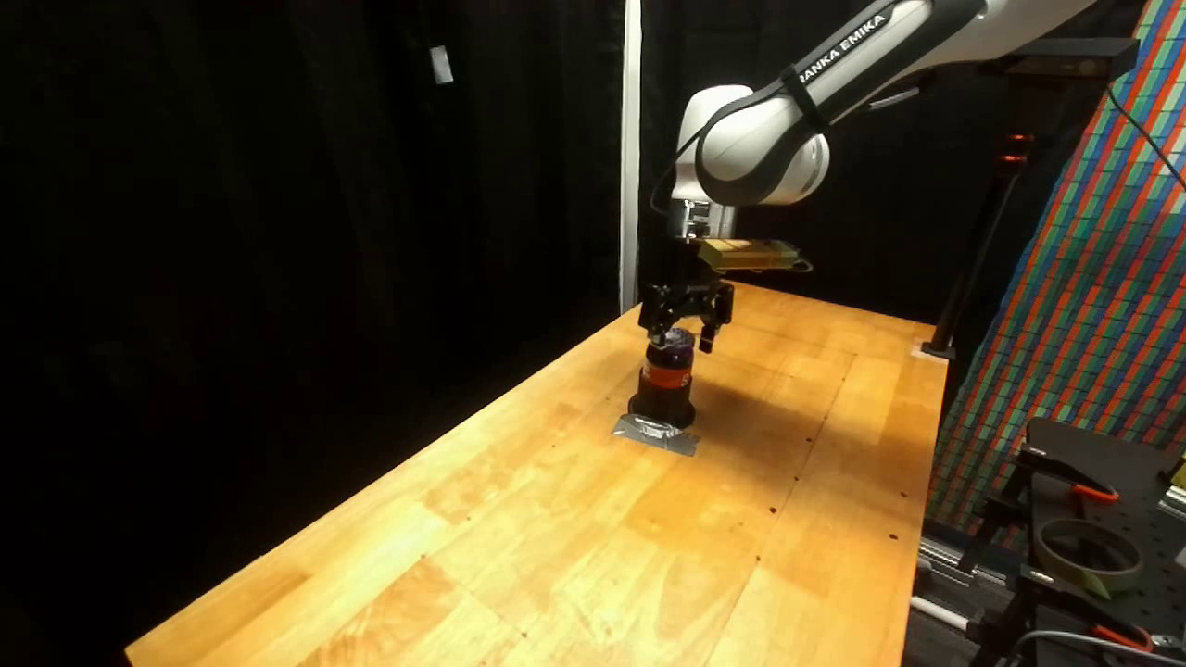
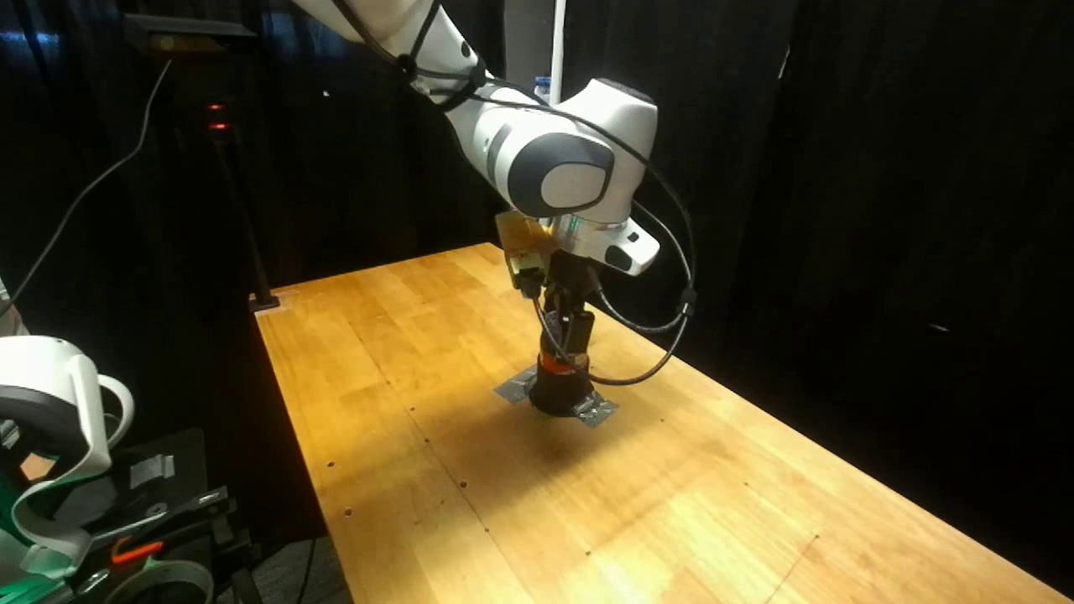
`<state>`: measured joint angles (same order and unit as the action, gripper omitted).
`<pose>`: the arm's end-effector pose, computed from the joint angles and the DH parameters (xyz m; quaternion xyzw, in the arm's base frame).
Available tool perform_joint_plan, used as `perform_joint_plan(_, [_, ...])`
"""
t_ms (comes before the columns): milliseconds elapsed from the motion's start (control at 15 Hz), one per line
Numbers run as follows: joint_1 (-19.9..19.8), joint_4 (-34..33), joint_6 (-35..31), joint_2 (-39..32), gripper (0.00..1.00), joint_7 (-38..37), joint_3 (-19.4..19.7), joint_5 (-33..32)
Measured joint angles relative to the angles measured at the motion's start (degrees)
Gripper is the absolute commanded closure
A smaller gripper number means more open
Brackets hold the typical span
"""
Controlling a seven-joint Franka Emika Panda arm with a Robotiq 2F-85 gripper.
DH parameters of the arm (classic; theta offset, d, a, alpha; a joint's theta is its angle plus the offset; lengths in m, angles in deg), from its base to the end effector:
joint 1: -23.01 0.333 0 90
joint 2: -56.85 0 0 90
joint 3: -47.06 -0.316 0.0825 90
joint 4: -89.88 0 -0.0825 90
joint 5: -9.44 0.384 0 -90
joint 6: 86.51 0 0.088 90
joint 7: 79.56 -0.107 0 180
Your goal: Put a rubber band around the cup
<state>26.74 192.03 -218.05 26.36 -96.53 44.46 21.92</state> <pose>0.6519 0.0747 0.2561 -0.9815 0.1676 0.0283 0.0883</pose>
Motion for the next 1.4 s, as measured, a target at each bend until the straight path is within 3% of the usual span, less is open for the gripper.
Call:
perform_joint_plan(400, [1.7,9.6,-5.1,3.6,0.0,1.9,-0.8,-0.4])
perform_joint_plan(867, [5.7,19.9,-26.5,6.9,0.0,-3.2,0.9,-3.5])
perform_joint_plan(933, [6.6,20.9,-29.4,6.9,0.25,-4.7,1.7,-4.6])
perform_joint_plan(1000, [7.8,21.9,-31.7,6.9,0.26,-6.2,2.7,-5.8])
perform_joint_plan(1400, [15.2,27.9,-41.9,7.8,0.73,-11.4,9.9,-9.5])
